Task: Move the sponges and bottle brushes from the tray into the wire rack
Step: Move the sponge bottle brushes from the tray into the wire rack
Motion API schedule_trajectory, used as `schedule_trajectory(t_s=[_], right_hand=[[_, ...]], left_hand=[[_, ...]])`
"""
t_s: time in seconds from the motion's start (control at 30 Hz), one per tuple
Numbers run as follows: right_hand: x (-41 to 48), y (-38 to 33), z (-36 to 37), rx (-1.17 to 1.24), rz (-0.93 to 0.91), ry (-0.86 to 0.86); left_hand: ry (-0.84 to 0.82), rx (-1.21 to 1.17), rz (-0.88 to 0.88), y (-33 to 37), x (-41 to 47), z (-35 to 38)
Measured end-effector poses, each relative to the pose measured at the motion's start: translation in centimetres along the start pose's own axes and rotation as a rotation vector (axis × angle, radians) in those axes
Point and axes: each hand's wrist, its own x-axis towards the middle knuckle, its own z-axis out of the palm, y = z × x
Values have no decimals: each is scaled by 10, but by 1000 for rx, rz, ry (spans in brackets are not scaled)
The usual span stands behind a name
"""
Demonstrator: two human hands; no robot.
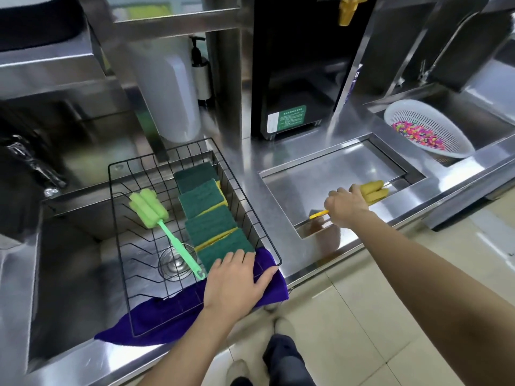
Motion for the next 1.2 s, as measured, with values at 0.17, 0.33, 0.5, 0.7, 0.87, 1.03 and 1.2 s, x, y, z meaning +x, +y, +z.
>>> schedule_trajectory(t_s=[0.17,0.33,0.5,0.7,0.87,1.03,1.2], right_hand=[[-1,4,-22,182,222,175],[-3,-1,-63,436,296,285],[-4,-34,-92,607,118,518],[1,-105,-116,404,-250,914],[-5,-165,-123,231,-492,953],[-4,-211,-118,165,-637,813],[-4,-239,-106,1,-710,623]], left_hand=[[-18,34,8,-1,0,-2],[29,9,-13,-5,-3,-1],[75,-5,-47,-17,-13,-7],[220,-63,-63,-33,-22,1],[301,-98,-37,-46,-32,8],[312,-101,-37,-49,-35,8],[343,-78,-13,-50,-35,10]])
